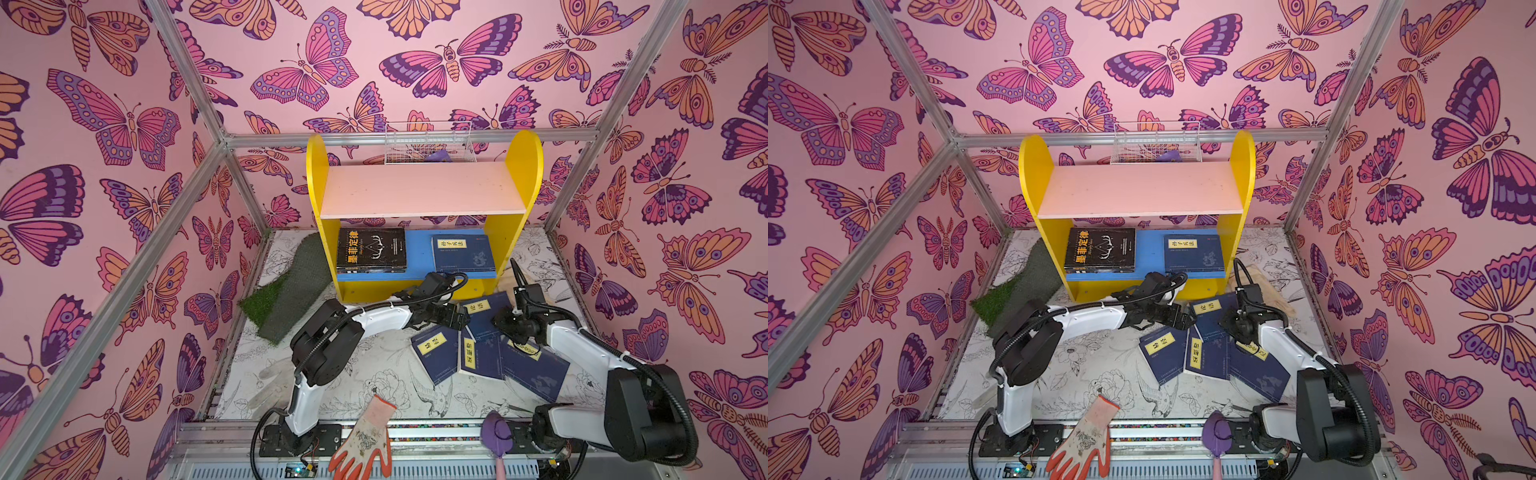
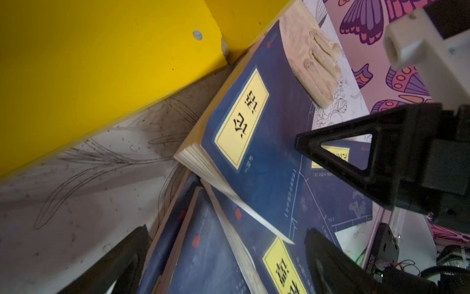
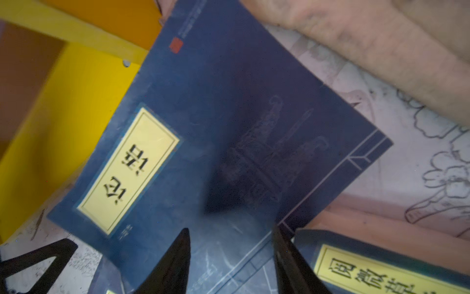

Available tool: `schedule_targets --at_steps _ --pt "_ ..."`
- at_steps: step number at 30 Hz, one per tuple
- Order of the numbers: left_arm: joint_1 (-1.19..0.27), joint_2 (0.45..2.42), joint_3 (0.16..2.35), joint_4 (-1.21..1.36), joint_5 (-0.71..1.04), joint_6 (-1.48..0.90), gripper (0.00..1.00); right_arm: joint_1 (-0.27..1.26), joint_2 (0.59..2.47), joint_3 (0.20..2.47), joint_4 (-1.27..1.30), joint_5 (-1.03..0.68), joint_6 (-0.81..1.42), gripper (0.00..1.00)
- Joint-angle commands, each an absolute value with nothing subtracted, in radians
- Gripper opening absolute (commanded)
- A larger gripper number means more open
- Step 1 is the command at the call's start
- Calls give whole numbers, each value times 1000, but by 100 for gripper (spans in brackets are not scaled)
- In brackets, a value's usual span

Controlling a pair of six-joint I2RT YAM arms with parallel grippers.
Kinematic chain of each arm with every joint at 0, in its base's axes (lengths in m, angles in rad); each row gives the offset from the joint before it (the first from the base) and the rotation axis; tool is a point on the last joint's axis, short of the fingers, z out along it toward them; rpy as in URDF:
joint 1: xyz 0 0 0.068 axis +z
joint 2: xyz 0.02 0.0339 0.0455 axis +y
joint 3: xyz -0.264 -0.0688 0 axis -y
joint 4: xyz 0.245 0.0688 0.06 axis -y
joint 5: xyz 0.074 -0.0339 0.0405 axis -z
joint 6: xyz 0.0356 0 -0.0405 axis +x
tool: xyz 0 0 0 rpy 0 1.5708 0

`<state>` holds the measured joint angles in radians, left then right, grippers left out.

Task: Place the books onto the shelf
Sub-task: 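Move the left gripper to the next dark blue book and grasp its edge, then lift the dark blue book with the left gripper and carry it to the shelf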

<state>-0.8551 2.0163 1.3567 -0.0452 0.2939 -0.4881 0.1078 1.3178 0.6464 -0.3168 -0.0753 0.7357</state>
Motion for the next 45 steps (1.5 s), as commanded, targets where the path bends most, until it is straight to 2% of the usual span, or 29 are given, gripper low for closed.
schedule_targets --at_steps 1,7,18,24,31,35,41,45 --pt "-850 2052 1391 -27 294 -516 95 72 1347 699 -308 2 721 55" --pt "-850 2077 1409 -37 280 -521 91 -19 1437 777 -313 43 726 61" --pt "-850 2113 1440 -38 300 -526 89 -68 1629 797 -231 -71 656 58" --pt "-847 2136 1446 -35 303 -539 88 -55 1591 681 -129 -192 681 55" --pt "-838 2148 1444 -7 321 -558 84 -46 1513 615 -136 -218 677 54" --pt "-834 2157 1449 3 338 -560 78 -41 1505 614 -149 -227 669 54" --pt "-834 2158 1456 20 375 -563 59 -31 1490 612 -149 -224 667 54" --pt "-835 2144 1449 22 373 -565 60 -25 1473 615 -153 -217 669 54"
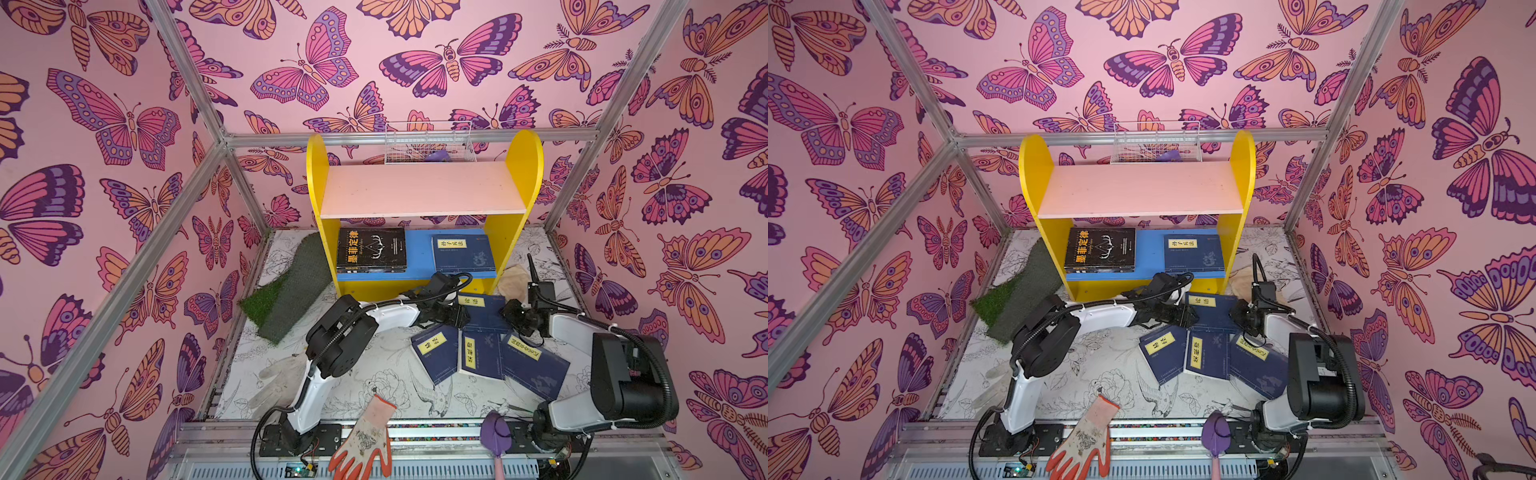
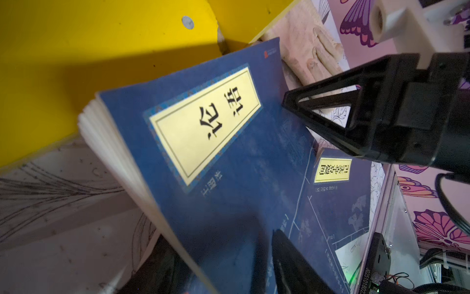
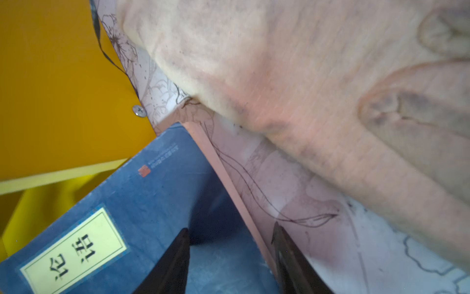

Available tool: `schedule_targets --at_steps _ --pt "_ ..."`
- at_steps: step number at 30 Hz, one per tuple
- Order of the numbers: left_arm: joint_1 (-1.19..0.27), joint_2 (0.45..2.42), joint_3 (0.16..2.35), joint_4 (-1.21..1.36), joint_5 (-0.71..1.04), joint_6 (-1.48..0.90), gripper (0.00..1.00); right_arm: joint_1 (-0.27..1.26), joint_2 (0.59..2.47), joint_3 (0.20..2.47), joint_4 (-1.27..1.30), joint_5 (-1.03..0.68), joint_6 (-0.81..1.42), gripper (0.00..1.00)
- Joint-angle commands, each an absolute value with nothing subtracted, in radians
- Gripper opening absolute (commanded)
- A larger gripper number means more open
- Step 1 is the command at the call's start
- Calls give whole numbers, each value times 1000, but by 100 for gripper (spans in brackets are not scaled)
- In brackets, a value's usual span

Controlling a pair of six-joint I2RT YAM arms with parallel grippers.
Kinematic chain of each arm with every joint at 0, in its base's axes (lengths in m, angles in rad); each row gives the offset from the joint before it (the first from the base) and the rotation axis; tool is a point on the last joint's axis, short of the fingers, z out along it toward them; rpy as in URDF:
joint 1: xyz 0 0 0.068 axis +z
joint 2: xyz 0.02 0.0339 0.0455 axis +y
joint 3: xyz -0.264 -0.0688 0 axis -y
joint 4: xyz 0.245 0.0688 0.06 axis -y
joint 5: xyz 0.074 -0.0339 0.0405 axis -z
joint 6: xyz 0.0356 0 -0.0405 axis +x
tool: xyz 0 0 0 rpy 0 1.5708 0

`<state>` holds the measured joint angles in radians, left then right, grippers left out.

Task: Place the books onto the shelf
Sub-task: 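Lift the dark blue book with the left gripper and carry it to the shelf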

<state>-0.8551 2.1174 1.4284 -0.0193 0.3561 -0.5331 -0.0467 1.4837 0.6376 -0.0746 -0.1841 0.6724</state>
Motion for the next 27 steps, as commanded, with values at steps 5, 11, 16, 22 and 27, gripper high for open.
schedule_targets --at_steps 5,11,16,22,27 --pt "-834 2120 1415 57 346 -575 56 -20 1451 616 -156 -217 675 54" --pt "-834 2075 1375 83 351 -548 9 -20 1406 623 -193 -197 667 54" --pt "-836 1992 1307 98 343 -490 0 -20 1343 634 -238 -155 652 54" --pt "-838 1813 1159 169 385 -437 0 -19 1286 665 -304 -134 632 54" --pt "-829 1598 1018 208 471 -428 0 -21 1251 668 -335 -97 622 54"
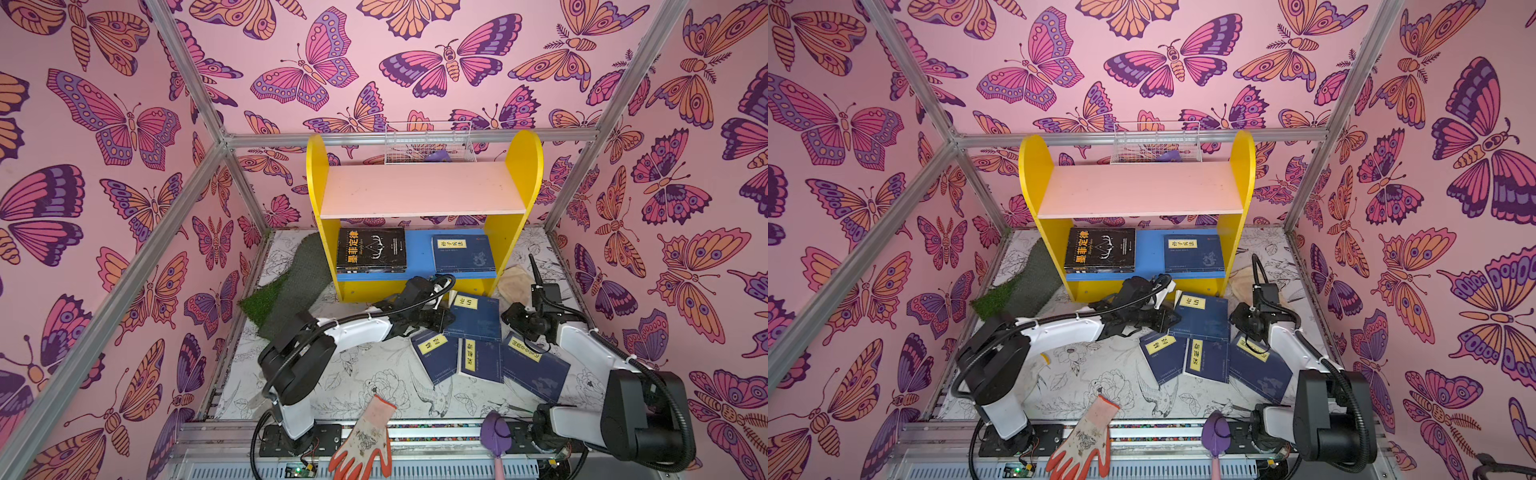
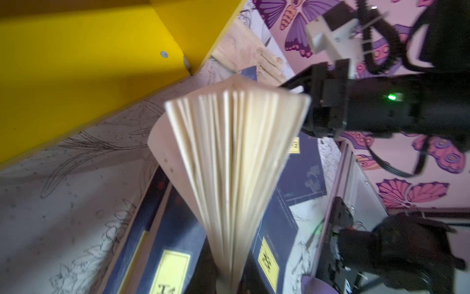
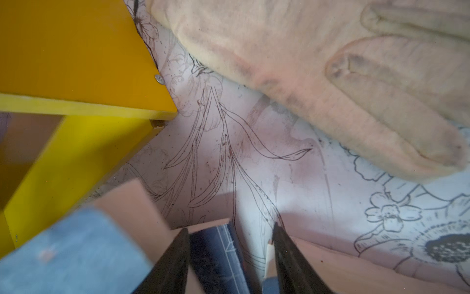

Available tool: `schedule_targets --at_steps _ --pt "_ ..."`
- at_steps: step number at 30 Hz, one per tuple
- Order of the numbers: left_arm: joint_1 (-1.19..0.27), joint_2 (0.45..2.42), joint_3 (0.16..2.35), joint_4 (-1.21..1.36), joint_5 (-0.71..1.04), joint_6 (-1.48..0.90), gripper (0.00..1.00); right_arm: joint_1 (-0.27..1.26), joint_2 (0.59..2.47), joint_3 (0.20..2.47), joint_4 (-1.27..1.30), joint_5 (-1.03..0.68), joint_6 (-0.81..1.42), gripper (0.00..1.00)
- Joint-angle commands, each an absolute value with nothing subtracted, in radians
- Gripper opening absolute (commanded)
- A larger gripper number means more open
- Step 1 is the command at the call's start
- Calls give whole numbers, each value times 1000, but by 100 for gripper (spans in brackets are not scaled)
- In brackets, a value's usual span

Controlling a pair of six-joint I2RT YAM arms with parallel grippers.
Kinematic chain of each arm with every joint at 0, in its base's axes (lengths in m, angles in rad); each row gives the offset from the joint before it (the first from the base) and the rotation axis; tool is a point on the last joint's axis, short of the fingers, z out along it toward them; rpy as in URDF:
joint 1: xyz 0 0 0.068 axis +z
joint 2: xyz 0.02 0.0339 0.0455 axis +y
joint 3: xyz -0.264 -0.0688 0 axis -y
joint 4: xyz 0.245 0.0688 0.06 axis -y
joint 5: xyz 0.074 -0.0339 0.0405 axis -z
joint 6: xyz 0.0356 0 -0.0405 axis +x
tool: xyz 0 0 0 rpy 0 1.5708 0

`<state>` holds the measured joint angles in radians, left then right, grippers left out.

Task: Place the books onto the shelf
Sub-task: 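Lift the dark blue book with the left gripper and carry it to the shelf, then lower the book onto the first blue book on the shelf with the left gripper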

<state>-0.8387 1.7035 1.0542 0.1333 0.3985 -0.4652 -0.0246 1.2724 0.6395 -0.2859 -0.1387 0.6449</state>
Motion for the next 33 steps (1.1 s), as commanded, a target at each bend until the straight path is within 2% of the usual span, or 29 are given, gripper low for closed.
schedule_targets --at_steps 1,6,9,13,20,27,33 --pt "-822 1551 1002 190 477 -431 0 -19 1249 664 -331 -95 622 54" --pt "-750 1373 968 119 389 -491 0 -20 1265 648 -302 -122 634 54" --pt "-688 1357 1016 101 337 -534 0 -20 1276 644 -277 -154 638 54" --pt "-629 1463 1161 93 370 -546 0 -19 1277 644 -266 -180 640 54" --pt "-619 1697 1384 73 383 -499 0 -19 1263 657 -289 -192 616 53" --pt "-619 1828 1448 196 412 -526 0 -19 1264 655 -291 -196 612 53" --pt "-618 1901 1510 188 437 -547 0 -19 1271 657 -298 -196 607 53"
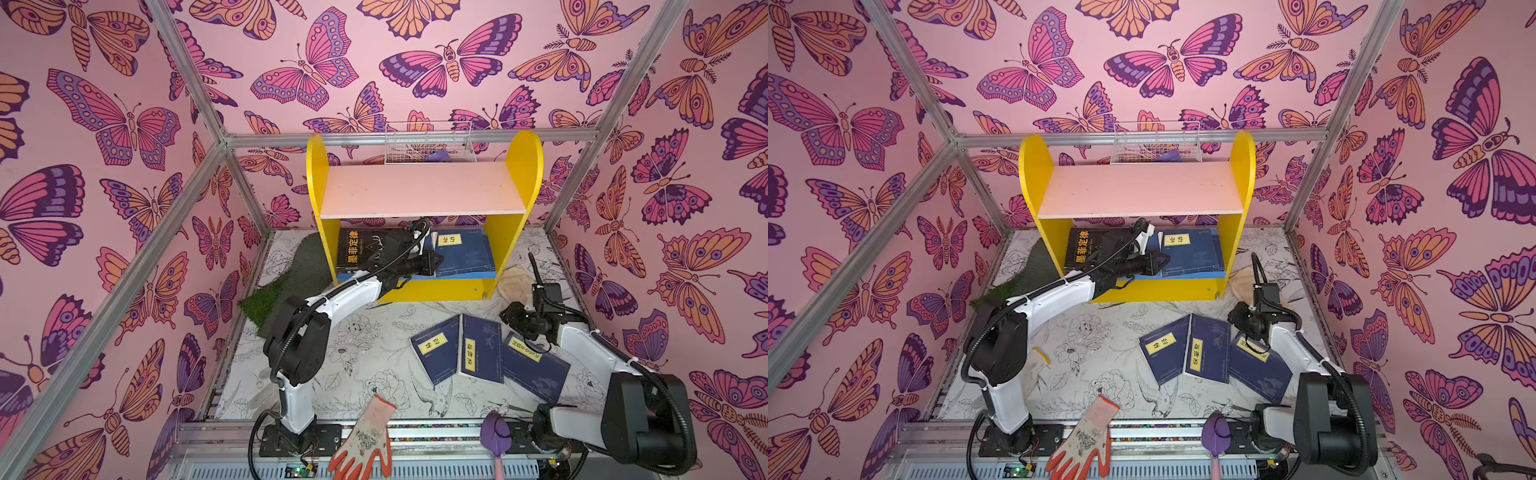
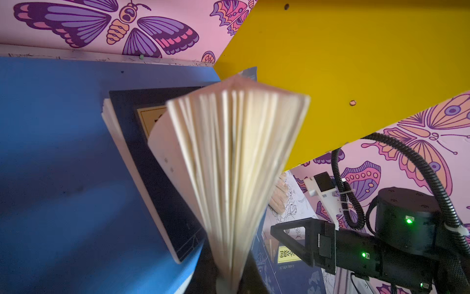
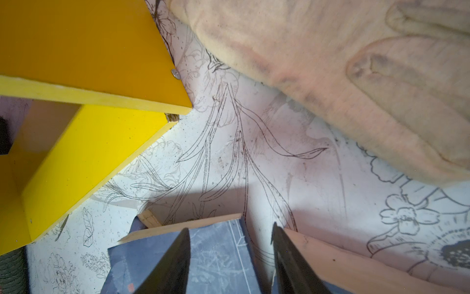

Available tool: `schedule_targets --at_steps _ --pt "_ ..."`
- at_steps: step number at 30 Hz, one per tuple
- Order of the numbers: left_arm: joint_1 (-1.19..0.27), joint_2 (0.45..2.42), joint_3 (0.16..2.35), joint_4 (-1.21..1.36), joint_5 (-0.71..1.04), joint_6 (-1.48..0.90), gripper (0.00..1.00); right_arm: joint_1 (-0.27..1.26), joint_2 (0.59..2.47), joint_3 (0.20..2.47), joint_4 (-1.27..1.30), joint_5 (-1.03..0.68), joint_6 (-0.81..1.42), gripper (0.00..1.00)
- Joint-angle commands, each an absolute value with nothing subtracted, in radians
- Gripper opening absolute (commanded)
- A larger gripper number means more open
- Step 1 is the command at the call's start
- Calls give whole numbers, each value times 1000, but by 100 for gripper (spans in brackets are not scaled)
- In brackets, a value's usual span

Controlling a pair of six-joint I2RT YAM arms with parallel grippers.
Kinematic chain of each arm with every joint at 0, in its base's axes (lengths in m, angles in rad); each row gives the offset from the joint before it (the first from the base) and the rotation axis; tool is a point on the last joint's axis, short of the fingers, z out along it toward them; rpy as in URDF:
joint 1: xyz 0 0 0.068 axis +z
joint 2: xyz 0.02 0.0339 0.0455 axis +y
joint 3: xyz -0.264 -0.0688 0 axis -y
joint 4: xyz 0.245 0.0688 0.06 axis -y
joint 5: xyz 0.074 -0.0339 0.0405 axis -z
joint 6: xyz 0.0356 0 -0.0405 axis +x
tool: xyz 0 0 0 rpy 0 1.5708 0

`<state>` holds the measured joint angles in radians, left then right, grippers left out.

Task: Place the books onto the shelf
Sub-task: 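Lower the book onto the first blue book on the shelf with the left gripper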

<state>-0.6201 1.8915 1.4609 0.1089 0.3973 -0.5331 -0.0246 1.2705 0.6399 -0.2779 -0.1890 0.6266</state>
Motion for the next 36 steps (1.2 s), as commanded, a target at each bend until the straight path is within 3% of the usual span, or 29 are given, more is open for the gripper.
schedule_targets --at_steps 1,34,35,36 --pt "-618 1911 1520 182 441 -547 0 -19 1272 658 -298 -196 607 53" --pt "-591 2119 1774 -96 483 -469 0 -19 1280 664 -318 -182 598 53" --pt "-591 2123 1783 -106 484 -465 3 -19 1279 664 -317 -184 599 53" --pt "-591 2124 1787 -112 474 -467 17 -19 1279 665 -315 -185 598 53"
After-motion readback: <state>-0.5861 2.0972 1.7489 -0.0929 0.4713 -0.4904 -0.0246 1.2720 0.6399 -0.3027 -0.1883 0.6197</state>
